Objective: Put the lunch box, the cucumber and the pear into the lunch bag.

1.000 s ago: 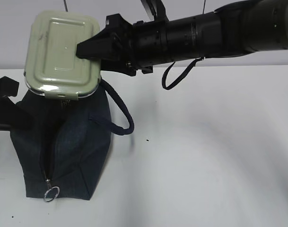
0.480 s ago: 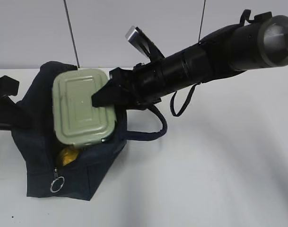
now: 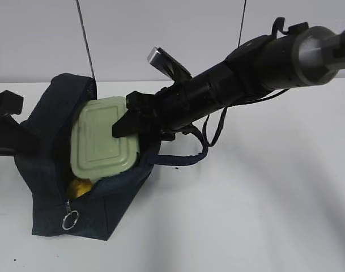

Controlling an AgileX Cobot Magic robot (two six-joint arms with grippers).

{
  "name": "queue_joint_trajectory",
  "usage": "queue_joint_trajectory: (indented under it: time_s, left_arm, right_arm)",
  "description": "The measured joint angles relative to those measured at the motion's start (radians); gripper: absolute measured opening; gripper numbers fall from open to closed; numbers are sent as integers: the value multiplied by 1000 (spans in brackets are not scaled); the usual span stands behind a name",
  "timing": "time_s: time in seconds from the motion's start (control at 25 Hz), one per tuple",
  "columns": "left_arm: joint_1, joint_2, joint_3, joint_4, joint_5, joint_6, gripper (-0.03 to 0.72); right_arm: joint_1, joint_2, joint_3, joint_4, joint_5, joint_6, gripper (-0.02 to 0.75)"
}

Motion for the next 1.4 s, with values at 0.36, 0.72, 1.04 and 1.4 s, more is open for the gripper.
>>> queue_joint_trajectory:
  time_s: [0.36, 0.72, 1.04, 1.4]
  left_arm:
    - [0, 0, 0, 5, -1, 0, -15]
    - [0, 0, 0, 8, -4, 0, -15]
    - [0, 0, 0, 8, -8, 0, -15]
    - [0, 0, 0, 9, -12, 0, -15]
  right_arm:
    - [63, 78, -151, 19, -5, 2, 440]
    - [51, 78, -257, 55, 68, 4, 513]
    - [17, 73, -368, -194, 159, 139, 512]
    - [17, 63, -497, -579, 408, 378, 466]
